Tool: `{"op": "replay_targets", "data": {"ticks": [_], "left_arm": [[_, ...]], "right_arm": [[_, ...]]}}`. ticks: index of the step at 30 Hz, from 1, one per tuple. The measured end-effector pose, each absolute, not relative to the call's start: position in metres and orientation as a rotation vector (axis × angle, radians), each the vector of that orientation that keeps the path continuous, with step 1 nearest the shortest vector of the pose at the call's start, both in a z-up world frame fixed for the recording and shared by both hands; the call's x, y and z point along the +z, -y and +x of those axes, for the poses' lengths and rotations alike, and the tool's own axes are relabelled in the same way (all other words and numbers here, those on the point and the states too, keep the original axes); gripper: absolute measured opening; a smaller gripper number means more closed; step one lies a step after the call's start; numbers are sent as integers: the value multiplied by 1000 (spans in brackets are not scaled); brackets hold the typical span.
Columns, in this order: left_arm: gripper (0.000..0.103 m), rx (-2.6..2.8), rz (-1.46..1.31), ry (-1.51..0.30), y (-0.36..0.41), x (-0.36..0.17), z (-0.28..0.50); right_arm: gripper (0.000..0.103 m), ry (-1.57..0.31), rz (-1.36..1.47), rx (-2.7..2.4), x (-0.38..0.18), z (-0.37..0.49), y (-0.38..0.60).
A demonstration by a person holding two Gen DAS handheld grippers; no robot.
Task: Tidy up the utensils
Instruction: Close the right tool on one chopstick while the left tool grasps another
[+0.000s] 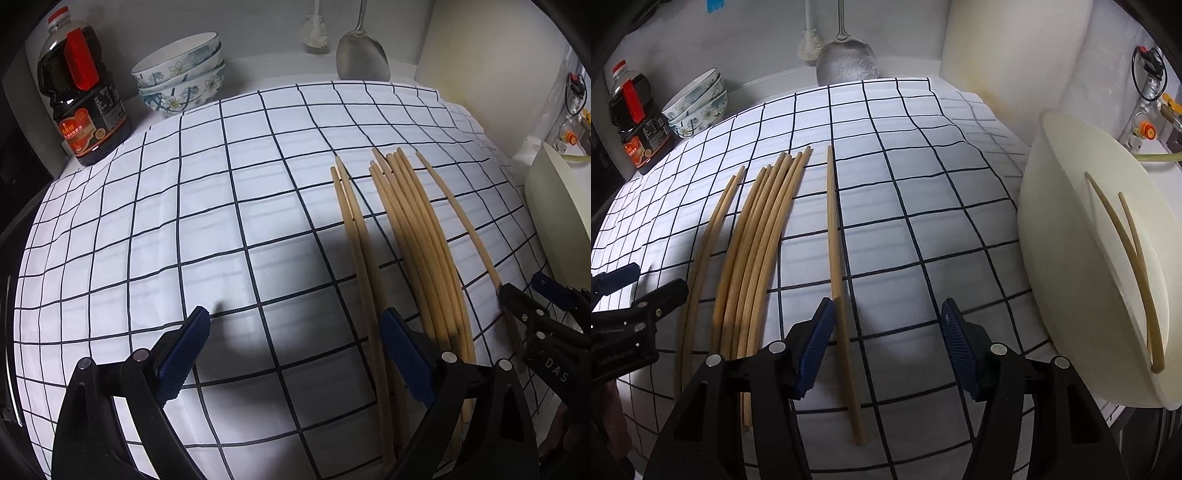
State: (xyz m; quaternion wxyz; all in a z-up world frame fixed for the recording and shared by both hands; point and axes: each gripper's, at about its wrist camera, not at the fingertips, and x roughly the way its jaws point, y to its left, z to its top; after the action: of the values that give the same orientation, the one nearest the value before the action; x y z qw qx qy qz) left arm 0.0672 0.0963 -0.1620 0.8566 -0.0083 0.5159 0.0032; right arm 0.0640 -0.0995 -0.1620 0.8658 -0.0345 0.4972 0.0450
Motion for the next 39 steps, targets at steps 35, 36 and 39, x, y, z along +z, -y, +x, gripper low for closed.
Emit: {"op": "replay_targets", "data": {"ticks": [35,36,39], "left_arm": [[7,-101,-12,-1093,-82,-155,78],[7,-103,-15,-1092,-82,-153,76],[7,-110,-31,-1085,-83,-141,73]], "right_arm": [[6,-1039,-9,236,-159,80,76],[6,-1036,2,238,-155,79,77],[6,-1024,36,244,-144,75,79]]}}
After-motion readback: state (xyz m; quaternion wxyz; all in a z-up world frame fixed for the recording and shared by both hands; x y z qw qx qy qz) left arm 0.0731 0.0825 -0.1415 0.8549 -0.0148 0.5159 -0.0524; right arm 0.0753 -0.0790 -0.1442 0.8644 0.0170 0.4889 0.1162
